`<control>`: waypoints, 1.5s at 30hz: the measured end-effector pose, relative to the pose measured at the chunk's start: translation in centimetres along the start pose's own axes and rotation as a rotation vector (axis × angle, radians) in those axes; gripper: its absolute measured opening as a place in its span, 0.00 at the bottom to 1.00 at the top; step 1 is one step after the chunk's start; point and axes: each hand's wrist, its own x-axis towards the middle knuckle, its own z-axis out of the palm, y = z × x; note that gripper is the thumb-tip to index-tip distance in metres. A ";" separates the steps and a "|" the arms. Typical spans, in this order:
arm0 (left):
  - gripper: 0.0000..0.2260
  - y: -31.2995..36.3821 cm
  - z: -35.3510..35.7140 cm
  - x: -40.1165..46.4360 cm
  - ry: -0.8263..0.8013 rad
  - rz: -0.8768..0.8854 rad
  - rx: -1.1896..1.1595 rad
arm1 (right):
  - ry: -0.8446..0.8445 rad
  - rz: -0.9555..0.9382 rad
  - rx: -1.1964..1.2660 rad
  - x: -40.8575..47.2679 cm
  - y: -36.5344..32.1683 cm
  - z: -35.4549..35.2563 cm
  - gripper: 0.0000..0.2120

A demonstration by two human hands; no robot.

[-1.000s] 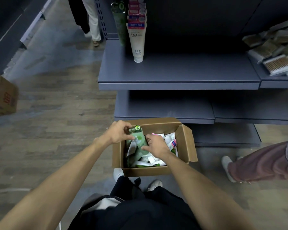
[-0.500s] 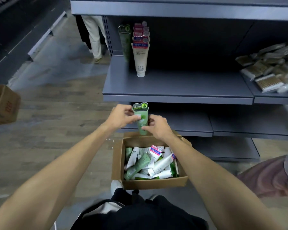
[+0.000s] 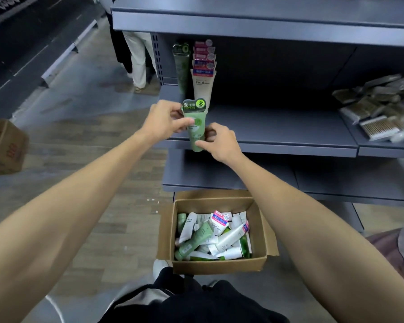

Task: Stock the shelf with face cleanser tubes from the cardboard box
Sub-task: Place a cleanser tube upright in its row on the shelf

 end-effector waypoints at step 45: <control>0.23 -12.0 -4.6 23.4 -0.006 0.201 0.041 | 0.429 0.491 -0.231 20.6 -4.9 12.5 0.13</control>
